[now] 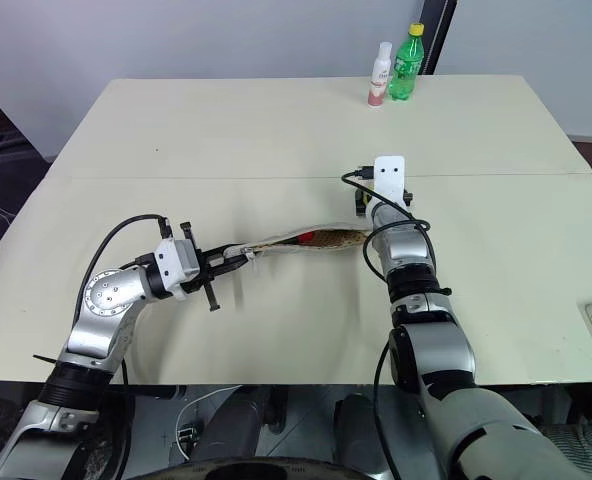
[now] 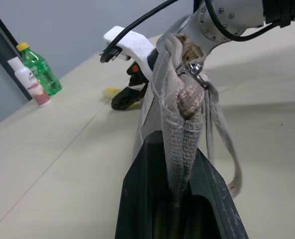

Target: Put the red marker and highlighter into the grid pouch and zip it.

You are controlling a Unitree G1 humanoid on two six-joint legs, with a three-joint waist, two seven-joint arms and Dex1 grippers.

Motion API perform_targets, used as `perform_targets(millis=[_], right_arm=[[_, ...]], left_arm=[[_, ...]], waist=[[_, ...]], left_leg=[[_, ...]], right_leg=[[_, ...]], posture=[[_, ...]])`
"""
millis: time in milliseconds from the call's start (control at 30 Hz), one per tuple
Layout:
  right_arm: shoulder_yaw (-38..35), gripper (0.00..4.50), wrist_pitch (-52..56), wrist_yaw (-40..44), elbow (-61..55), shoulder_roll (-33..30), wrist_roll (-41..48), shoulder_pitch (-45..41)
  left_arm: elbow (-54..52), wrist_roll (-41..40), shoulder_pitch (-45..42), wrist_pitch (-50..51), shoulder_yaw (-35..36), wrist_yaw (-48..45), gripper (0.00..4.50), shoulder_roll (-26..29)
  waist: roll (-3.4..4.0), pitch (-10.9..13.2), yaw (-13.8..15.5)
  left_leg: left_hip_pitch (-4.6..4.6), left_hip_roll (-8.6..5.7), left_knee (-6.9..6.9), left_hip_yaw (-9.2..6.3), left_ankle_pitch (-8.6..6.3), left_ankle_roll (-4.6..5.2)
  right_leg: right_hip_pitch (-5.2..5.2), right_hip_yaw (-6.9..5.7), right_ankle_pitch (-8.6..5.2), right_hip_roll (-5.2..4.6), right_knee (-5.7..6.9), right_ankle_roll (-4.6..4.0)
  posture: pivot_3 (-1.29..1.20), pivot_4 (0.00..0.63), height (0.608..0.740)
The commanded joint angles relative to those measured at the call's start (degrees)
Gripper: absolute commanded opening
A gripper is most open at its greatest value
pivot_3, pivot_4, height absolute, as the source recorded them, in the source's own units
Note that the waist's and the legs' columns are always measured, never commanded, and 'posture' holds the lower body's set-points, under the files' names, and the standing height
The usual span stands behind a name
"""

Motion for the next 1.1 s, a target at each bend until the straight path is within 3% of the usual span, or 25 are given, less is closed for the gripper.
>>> perform_targets(millis=[33,100,133,267,367,500,700,900,1100], right_arm=[[-2.3,2.07,1.1,-0.9,1.2,0.4,1.3,0.9],[-2.3,1.06,1.1,-0.6,0.7,0.4,1.4,1.0],[-2.4,0.92,1.3,-0.2,0.3,0.3,1.6,1.1],[-2.6,0.94,0.0,7.5,-7.3,-1.4,4.4,3.3],[2.2,0.94,-1.5,22.7,-22.1,-6.2,6.7,9.2],[1.2,0.94,2.6,43.6,-49.8,-18.3,18.7,21.8],[-7.4,0.94,0.1,61.8,-65.6,-36.1,25.0,38.3],[-12.4,0.94,0.4,66.1,-69.9,-43.2,24.1,48.5],[-8.6,0.94,-4.2,65.2,-67.6,-43.4,18.1,49.8]], left_arm=[[-2.0,0.0,-0.8,-0.8,0.0,0.6,0.00,-0.2],[-2.1,0.1,-1.0,-0.7,0.0,0.8,0.00,-0.4],[-2.2,0.1,-0.9,-0.6,0.1,0.9,0.00,-0.5],[-1.8,0.5,-0.5,-0.8,-0.1,1.3,0.00,-0.5],[-2.0,1.0,-0.1,-0.8,-0.5,1.4,0.00,-0.2],[-2.2,1.8,0.0,-0.9,-0.7,2.3,0.00,-0.7],[0.3,2.8,-0.4,-3.1,-1.8,2.1,0.00,-1.7],[3.2,3.1,-3.0,-4.3,-2.2,2.6,0.00,-3.0],[4.0,3.0,-4.6,-4.6,-2.6,2.5,0.00,-3.5]], waist=[[0.00,0.0,0.0],[-0.01,0.0,0.1],[-0.01,0.0,0.1],[0.00,0.0,0.1],[0.06,0.0,0.1],[0.20,0.1,0.2],[0.10,0.1,0.3],[0.06,0.1,0.3],[0.04,0.1,1.0]], left_leg=[[0.01,0.00,0.00,0.00,0.00,0.00],[0.02,0.00,0.00,-0.01,0.00,0.00],[0.03,0.00,0.00,-0.01,0.00,0.00],[0.03,0.00,0.00,-0.03,-0.01,0.00],[-0.04,-0.02,-0.01,-0.02,-0.01,0.01],[-0.20,-0.02,0.01,-0.01,0.01,0.13],[-0.06,0.02,0.08,-0.07,-0.12,0.11],[-0.18,0.00,0.11,-0.04,-0.18,0.21],[-0.37,-0.02,0.23,-0.02,-0.29,0.40]], right_leg=[[0.01,0.00,0.00,0.00,0.00,0.00],[0.04,0.00,0.00,0.00,0.00,0.00],[0.05,0.00,0.00,0.00,-0.01,-0.01],[0.04,0.00,-0.01,0.00,-0.01,-0.01],[-0.03,0.01,-0.01,-0.01,-0.03,-0.01],[-0.14,0.02,-0.03,-0.08,-0.04,0.04],[0.20,-0.09,-0.16,-0.36,-0.29,-0.16],[0.27,-0.10,-0.22,-0.45,-0.75,-0.30],[0.20,-0.12,-0.11,-0.44,-0.96,-0.11]], posture=[[0.00,0.150,0.740],[0.00,0.150,0.740],[0.00,0.150,0.740],[0.00,0.150,0.740],[0.00,0.150,0.740],[0.00,0.150,0.740],[0.00,0.150,0.740],[0.00,0.150,0.740],[0.00,0.150,0.740]])
